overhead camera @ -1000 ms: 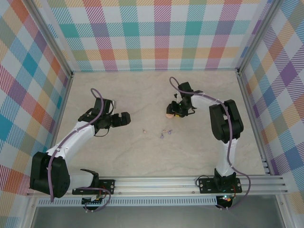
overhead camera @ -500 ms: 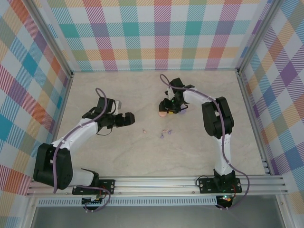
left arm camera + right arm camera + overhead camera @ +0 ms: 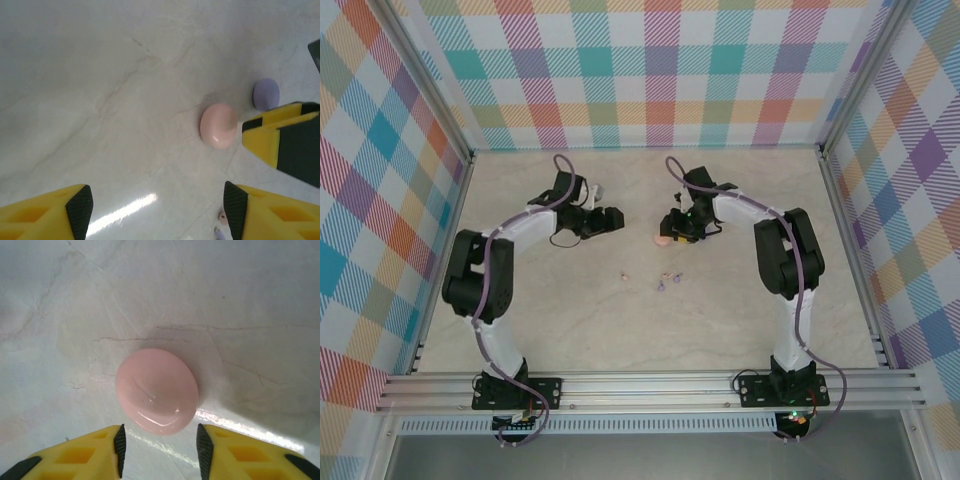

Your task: Insert the wireless bluetooth earbuds into the charging case

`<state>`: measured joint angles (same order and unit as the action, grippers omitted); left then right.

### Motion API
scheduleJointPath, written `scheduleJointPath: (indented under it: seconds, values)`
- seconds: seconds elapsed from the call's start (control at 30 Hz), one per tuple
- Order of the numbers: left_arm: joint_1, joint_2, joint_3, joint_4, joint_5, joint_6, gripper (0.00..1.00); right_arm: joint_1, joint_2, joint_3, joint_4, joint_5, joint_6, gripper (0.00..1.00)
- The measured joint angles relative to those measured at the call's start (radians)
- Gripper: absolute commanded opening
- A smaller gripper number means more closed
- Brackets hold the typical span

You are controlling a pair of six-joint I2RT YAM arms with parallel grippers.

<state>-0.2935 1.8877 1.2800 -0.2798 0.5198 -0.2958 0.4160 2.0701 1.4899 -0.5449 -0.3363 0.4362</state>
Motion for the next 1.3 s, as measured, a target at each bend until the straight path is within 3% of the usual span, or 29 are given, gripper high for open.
scheduleJointPath:
  seconds: [0.37, 1.3]
  values:
    - [-0.076, 0.263, 0.240, 0.020, 0.119, -0.027, 0.57, 0.000, -0.004, -0.025, 0.042, 0.019, 0.077, 0.29]
    - [-0.151, 0.347, 0.296, -0.032, 0.220, -0.026, 0.52, -0.011, -0.003, -0.025, 0.058, 0.021, 0.103, 0.23]
